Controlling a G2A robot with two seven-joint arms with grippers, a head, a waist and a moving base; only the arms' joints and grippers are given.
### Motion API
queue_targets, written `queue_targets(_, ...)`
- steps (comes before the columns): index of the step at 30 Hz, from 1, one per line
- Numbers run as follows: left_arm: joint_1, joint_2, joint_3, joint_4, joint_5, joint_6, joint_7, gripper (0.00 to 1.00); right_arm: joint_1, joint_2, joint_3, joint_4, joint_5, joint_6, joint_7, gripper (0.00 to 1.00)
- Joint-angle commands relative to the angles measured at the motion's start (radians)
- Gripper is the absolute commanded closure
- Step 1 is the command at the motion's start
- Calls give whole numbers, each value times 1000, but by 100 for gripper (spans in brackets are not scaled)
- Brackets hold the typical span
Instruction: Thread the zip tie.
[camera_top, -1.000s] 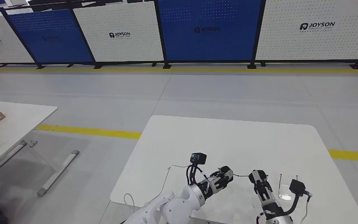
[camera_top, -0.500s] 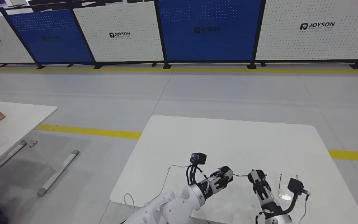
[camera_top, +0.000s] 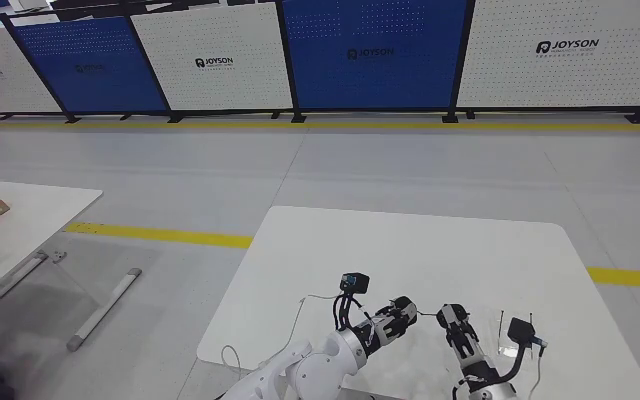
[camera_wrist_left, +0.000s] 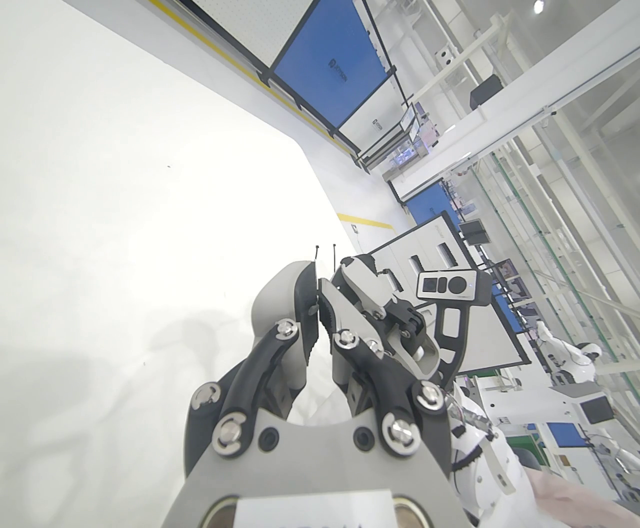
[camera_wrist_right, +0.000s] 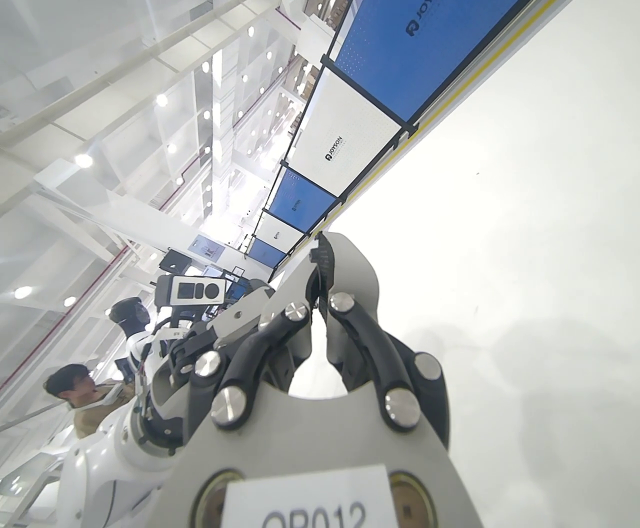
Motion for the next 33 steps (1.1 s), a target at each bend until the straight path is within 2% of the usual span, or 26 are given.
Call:
queue_targets(1, 0, 0, 0, 0, 0, 0, 0, 100, 0, 0, 0, 0, -1, 1, -1, 100)
queue_targets(9, 1, -1, 0, 1, -5, -2, 1, 100, 2, 0, 1, 0, 4, 0, -1, 100)
queue_targets(13, 3, -6, -2, -2, -49, -21, 14, 100, 1, -2, 15, -5, 50, -21, 8, 100)
queue_targets(19, 9, -15, 5, -2, -89, -73, 49, 100, -1, -2, 24, -11, 83, -38, 47, 100)
queue_targets(27, -1, -26, 17, 22, -105, -71, 64, 100, -3, -4, 34, -11, 128, -65, 54, 100)
queue_targets(33, 5, -28, 11, 20, -100, -71, 71, 100, -14, -4, 60, -13, 147, -70, 53, 100)
